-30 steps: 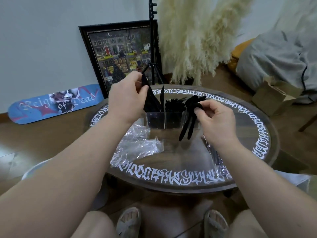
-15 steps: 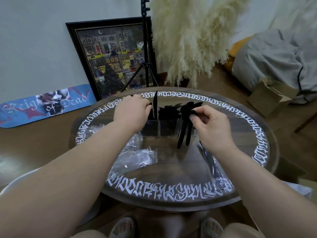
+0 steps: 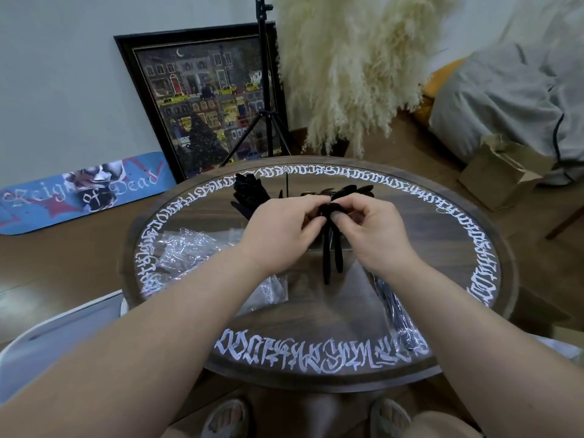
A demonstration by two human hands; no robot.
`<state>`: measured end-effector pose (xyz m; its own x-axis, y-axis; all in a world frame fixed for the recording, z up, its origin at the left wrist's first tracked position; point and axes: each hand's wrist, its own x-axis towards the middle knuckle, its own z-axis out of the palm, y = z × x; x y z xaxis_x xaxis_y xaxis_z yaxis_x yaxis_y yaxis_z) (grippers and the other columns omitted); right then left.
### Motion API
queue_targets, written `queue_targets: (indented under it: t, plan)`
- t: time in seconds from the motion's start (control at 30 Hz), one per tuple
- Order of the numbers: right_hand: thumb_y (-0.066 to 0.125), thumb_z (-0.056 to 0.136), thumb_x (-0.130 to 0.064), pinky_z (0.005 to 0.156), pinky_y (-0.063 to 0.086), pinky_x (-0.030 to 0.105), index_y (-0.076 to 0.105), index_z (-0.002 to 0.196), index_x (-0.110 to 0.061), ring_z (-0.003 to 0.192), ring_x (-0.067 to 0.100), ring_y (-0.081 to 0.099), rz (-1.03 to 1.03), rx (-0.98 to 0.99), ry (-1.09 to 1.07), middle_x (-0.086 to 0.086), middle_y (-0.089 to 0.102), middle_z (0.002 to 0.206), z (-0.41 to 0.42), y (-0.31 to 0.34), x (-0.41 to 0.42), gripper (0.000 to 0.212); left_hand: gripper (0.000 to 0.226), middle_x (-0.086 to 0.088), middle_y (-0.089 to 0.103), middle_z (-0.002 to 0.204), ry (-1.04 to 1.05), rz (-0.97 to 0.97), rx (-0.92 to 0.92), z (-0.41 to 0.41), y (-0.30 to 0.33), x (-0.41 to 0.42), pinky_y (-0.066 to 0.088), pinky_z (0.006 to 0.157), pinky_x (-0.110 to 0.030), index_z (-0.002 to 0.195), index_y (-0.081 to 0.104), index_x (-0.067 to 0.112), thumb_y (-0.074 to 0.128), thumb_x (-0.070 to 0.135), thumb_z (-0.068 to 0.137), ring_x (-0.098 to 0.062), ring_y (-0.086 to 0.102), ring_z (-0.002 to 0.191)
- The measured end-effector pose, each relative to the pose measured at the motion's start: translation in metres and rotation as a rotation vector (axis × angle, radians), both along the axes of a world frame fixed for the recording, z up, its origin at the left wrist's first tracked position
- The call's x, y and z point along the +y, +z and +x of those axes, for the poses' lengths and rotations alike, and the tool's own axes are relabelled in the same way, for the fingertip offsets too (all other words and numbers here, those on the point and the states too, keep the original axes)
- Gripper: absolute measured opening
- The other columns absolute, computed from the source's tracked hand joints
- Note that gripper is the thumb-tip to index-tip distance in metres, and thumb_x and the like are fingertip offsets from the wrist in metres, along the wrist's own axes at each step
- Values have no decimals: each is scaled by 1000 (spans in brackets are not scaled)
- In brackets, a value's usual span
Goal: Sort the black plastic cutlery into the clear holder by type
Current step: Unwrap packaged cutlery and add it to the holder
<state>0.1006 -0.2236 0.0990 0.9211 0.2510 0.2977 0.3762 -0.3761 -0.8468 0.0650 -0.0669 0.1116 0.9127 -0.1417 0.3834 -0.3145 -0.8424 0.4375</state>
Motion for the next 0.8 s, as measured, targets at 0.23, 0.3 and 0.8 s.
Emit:
queue_targets:
  t: [0.23,0.3,0.8]
  plan:
    - [64,86,-9,77,55,40,60,73,-36,72,13,62,110,19,-176,-15,64,67,4,8,-17,30,14,2,73,88,179,-54,-211,18,46,18,54,78,-36,99,71,18,62,22,88,-20,67,81]
    - [64,86,-11,75,54,35,60,71,-37,71,9,61,120,19,-192,-19,64,67,5,11,-21,30,15,1,72,85,254,-28,-303,28,61,25,53,77,-37,97,70,17,60,24,88,-22,67,79]
    - [62,88,-11,78,53,36,57,90,-35,70,12,59,92,-140,-272,-16,60,75,16,6,-45,25,25,-5,69,103,280,337,186,64,11,22,50,79,-38,109,66,22,45,32,98,-31,60,99]
